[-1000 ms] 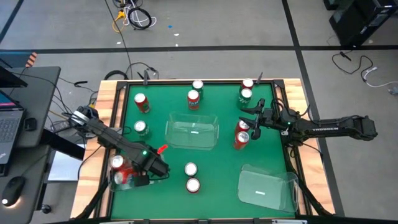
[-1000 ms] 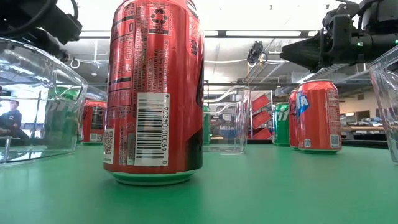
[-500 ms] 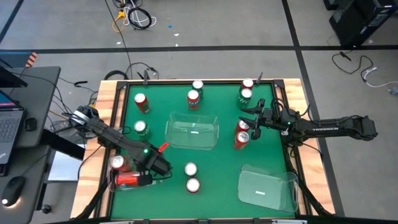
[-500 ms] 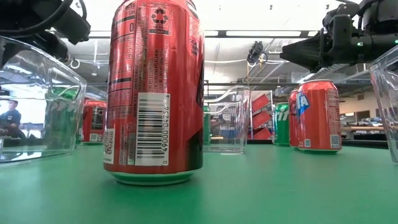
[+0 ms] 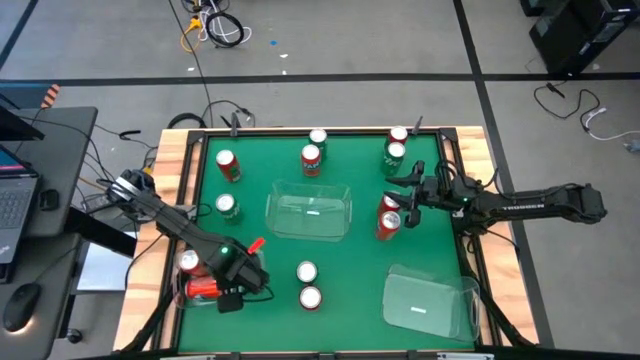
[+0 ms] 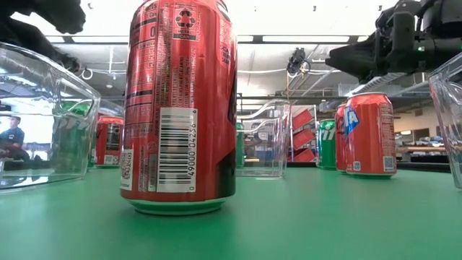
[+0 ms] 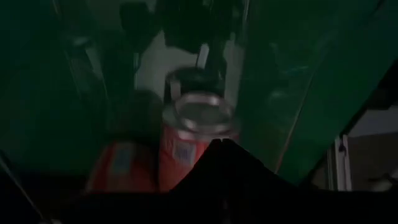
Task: Sort soda cans
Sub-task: Put the bottom left red soda can into the bottom left transparent bin
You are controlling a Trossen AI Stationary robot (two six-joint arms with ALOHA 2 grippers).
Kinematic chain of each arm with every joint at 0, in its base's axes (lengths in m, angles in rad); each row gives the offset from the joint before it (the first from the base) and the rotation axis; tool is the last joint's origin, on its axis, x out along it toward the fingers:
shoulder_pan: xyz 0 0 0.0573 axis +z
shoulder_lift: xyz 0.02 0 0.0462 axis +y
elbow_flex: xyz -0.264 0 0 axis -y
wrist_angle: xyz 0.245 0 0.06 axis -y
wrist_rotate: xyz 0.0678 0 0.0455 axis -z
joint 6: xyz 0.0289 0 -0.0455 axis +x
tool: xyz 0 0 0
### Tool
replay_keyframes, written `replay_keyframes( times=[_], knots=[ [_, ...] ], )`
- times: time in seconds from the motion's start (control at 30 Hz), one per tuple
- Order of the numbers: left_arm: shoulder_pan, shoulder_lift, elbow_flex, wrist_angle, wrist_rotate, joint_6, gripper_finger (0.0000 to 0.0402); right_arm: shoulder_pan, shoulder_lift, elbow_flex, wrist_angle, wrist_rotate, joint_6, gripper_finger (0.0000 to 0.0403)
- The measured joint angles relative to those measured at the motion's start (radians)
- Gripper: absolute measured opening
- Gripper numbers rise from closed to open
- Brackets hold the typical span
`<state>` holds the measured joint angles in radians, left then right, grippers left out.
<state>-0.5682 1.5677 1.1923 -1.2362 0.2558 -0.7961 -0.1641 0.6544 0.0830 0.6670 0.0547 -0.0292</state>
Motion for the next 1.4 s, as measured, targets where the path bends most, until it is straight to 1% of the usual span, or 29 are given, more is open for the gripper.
replay_keyframes(
  times=[0.13,0.2,0.27,0.47,0.57,0.63,0.73,0.9,0.97,1.07,1.17,1.23,1.27,1.3,1.33,1.37,1.4],
  knots=[
    [-0.009,0.003,0.0,0.014,0.006,-0.045,0.0001,0.0,0.0,0.001,0.012,0.0,0.0,0.0165],
    [-0.009,0.003,0.0,0.008,0.009,-0.047,0.0011,0.0,0.0,0.001,0.012,0.0,0.0,0.0166],
    [-0.009,0.003,0.0,0.009,0.017,-0.047,0.003,0.0,0.0,0.001,0.013,0.0,0.0,0.0166],
    [-0.009,0.003,-0.006,0.015,0.029,-0.047,0.0106,0.0,0.0,0.001,0.013,0.0,0.0,0.0166],
    [-0.016,0.003,-0.038,0.013,0.059,-0.048,0.0121,0.0,0.0,0.001,0.013,0.0,0.0,0.0166],
    [-0.029,0.003,-0.068,0.015,0.084,-0.048,0.0118,0.0,0.0,0.001,0.013,-0.001,0.0,0.0165],
    [-0.043,0.004,-0.108,0.011,0.1,-0.048,0.0094,0.0,0.0,0.001,0.013,-0.001,-0.002,0.0163],
    [-0.032,0.002,-0.128,0.031,0.023,-0.029,0.003,0.0,0.0,0.001,0.013,-0.001,-0.005,0.0159],
    [-0.022,-0.001,-0.143,0.058,0.016,-0.021,0.0009,0.0,0.0,0.001,0.014,-0.001,-0.005,0.0158],
    [-0.006,-0.005,-0.176,0.09,0.009,-0.012,0.0008,0.0,0.0,0.001,0.016,-0.001,-0.006,0.0158],
    [0.014,-0.005,-0.187,0.087,-0.015,0.025,0.0009,0.0,0.0,0.001,0.016,-0.001,-0.007,0.0157],
    [0.038,-0.003,-0.19,0.086,-0.088,0.047,0.0005,0.0,0.0,0.001,0.017,-0.001,-0.008,0.0157],
    [0.051,0.004,-0.191,0.134,-0.158,0.06,0.0004,0.0,0.0,0.001,0.017,-0.001,-0.008,0.0158],
    [0.065,0.016,-0.182,0.175,-0.191,0.066,0.0003,0.0,0.0,0.001,0.019,-0.001,-0.008,0.0158],
    [0.08,0.018,-0.184,0.201,-0.213,0.074,0.0003,0.0,0.0,0.001,0.019,-0.001,-0.008,0.0158],
    [0.094,0.006,-0.184,0.191,-0.235,0.091,0.0003,0.0,0.0,0.001,0.021,-0.001,-0.008,0.0157],
    [0.108,0.001,-0.183,0.215,-0.233,0.11,0.0002,0.0,-0.002,0.001,0.021,-0.001,-0.008,0.0157]
  ],
)
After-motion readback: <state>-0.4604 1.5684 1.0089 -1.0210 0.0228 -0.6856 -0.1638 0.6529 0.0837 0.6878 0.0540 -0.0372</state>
